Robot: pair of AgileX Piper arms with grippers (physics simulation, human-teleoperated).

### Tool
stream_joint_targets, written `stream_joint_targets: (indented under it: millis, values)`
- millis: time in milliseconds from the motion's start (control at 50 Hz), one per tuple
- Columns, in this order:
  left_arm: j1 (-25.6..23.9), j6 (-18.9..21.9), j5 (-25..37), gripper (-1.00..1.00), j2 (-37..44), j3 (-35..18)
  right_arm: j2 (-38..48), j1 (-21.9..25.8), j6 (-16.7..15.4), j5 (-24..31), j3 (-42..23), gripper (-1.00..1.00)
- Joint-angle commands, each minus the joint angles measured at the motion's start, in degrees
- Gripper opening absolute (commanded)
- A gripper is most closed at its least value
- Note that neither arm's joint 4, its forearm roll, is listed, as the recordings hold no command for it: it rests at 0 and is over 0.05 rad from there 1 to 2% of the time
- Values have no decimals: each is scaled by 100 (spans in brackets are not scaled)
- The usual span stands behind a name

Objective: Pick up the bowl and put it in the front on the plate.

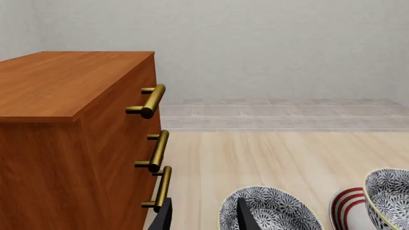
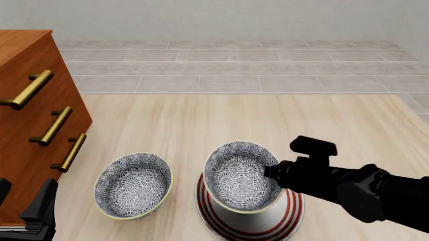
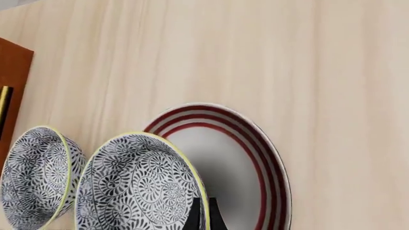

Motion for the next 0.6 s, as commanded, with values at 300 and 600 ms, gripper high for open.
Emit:
stream_joint_targets:
  millis: [300, 600]
  values:
    - [0, 0, 0, 100, 0, 0, 278, 9, -13, -365, 193, -100]
    - [0, 0, 0, 100, 0, 0, 316, 14, -15, -433, 247, -100]
